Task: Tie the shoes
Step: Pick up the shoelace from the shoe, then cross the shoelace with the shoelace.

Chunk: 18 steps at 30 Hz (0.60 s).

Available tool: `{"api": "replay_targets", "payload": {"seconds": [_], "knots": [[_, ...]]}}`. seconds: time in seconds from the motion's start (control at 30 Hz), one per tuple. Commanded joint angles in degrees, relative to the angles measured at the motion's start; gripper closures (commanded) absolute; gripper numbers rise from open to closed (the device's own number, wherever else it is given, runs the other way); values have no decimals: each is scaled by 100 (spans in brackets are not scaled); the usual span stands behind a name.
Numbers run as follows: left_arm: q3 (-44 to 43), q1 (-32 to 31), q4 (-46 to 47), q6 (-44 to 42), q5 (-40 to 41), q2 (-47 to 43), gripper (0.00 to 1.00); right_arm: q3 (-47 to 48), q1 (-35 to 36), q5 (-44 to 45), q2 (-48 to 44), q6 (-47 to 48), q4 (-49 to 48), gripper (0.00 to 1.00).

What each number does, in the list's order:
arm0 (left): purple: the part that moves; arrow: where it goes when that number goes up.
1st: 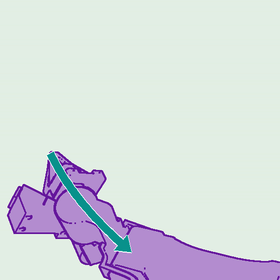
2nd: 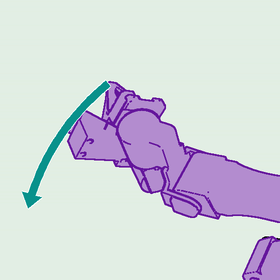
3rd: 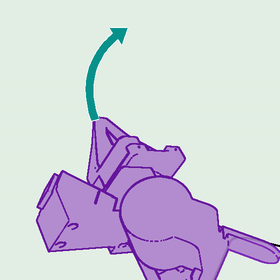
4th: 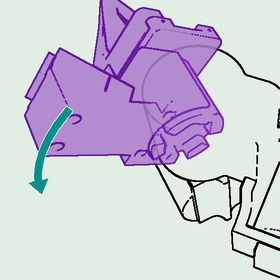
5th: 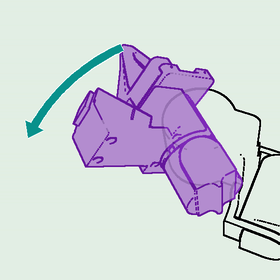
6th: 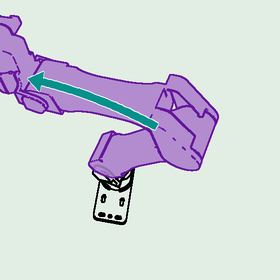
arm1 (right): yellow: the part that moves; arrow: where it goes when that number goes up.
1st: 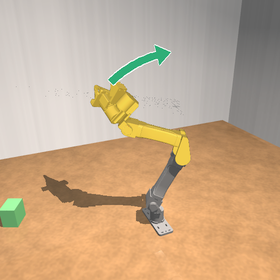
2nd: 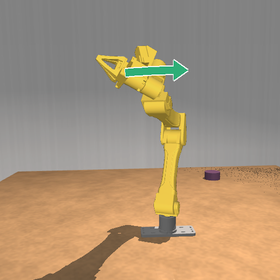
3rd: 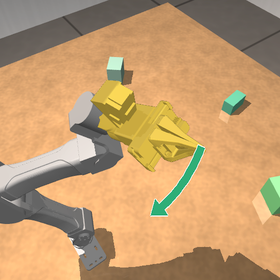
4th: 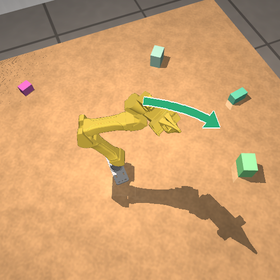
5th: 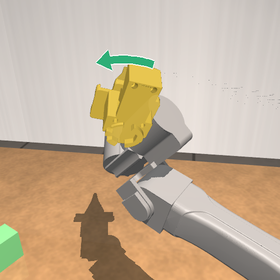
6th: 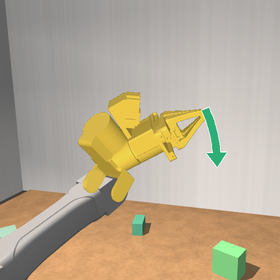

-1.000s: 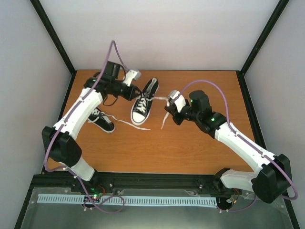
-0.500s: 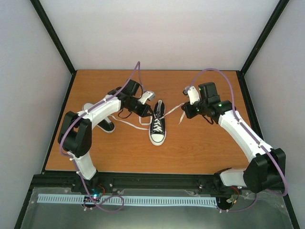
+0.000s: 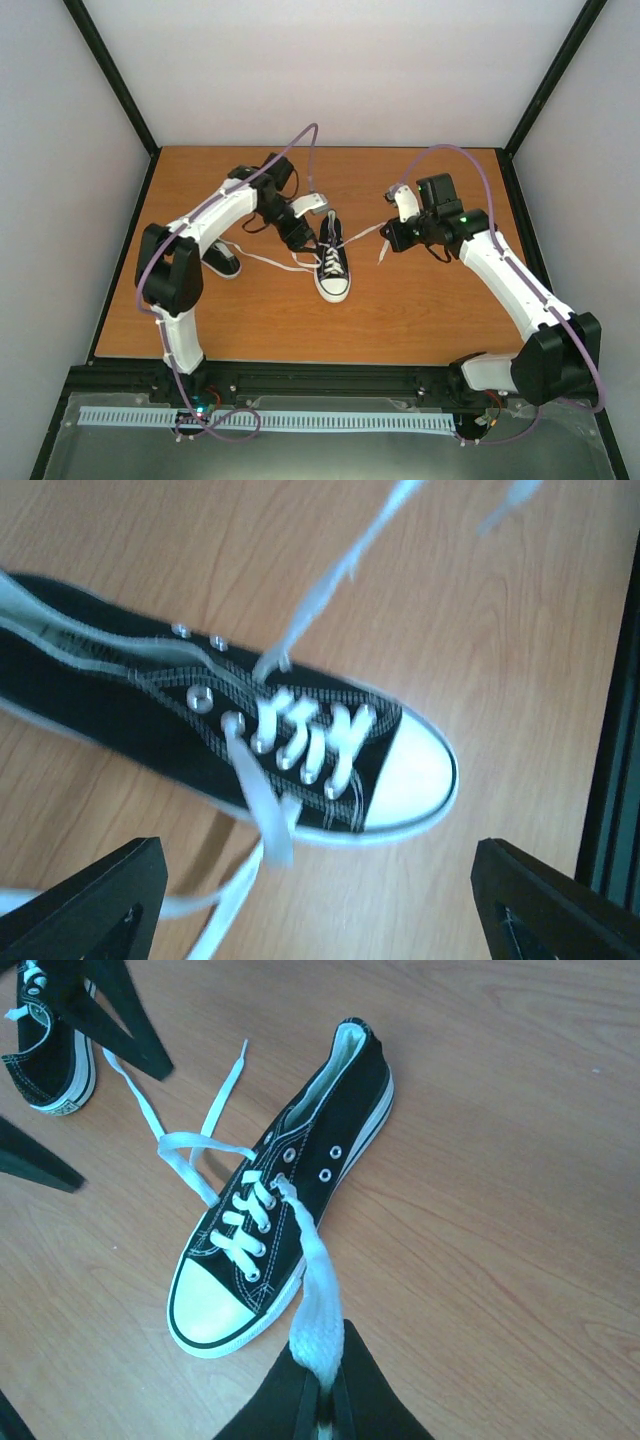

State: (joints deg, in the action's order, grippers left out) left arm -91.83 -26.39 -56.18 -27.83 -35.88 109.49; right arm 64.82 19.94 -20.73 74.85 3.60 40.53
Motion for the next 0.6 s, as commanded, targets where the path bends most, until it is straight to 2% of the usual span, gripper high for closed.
{"api": "replay_targets", "payload": {"seconds": [0.0,0.07,0.13,0.2,0.23,0.27,0.3,0.43,0.5,0.57], "knots": [[68,389,-1036,-2019,437,-418,13,47,-17,-223,100,-179,173,97],[235,531,-556,-1925,1031,-254,16,41,-17,-291,145,-210,174,97],[-57,590,-80,-986,1803,305,35,41,-17,-330,202,-247,166,97],[-763,608,-164,2,2258,958,52,38,-19,-311,240,-289,161,97],[-890,608,-117,374,2290,1104,51,31,-13,-305,247,-311,157,97],[-803,598,77,624,2242,1106,46,12,-11,-287,238,-329,138,97],[-584,567,335,854,2274,1008,38,-15,-8,-261,221,-347,117,97],[390,336,1087,1229,2787,587,20,-132,-9,32,214,-328,143,97],[631,299,1281,1357,2908,572,15,-182,-10,88,235,-308,148,97],[688,284,1345,1417,3084,696,14,-212,-8,72,280,-307,127,97]]}}
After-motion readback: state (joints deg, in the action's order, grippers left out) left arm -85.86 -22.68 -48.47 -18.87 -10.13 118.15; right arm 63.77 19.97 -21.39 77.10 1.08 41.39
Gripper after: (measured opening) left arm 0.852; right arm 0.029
